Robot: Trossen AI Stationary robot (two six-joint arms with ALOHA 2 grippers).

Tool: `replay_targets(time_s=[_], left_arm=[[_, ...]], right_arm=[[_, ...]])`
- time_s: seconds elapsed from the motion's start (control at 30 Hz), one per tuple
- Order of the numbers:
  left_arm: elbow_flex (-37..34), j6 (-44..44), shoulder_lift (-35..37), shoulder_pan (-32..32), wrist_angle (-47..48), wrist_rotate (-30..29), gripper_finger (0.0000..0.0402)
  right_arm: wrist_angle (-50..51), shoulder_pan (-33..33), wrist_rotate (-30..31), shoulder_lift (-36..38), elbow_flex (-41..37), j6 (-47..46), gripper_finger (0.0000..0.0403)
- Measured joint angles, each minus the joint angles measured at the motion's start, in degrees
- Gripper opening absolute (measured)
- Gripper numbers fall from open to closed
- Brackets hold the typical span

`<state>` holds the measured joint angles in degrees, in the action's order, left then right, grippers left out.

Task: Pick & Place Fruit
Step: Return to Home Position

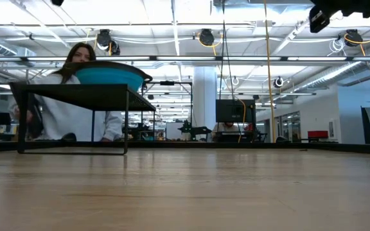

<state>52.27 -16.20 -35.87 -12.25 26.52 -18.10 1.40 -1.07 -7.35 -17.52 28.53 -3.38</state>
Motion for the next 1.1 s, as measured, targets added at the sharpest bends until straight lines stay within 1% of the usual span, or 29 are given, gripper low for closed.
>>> replay_targets(time_s=[0.27, 0.43, 0.67, 0.8, 1.1], left_arm=[[-12.6, 0.4, 10.8, 0.0, -7.6, 0.0, 0.0001], [-17.9, 0.6, 15.8, 0.0, -8.5, 0.0, 0.0001], [-25.9, 2.9, 21.5, 0.0, -15.1, 0.0, 0.0002], [-30.8, 3.0, 24.1, 0.0, -17.5, 0.6, 0.0002], [-39.9, 3.0, 28.6, 0.0, -24.2, 1.3, 0.0001]], right_arm=[[7.8, 0.0, 7.6, 5.4, 0.0, -1.3, 0.0000], [10.9, 0.0, 7.5, 8.8, 0.0, -1.9, 0.0000], [19.6, 0.0, 7.5, 12.7, 0.0, -1.9, 0.0000], [22.4, 0.0, 7.5, 13.3, 0.0, -1.9, 0.0000], [23.8, 0.0, 7.6, 13.3, 0.0, -1.9, 0.0000]])
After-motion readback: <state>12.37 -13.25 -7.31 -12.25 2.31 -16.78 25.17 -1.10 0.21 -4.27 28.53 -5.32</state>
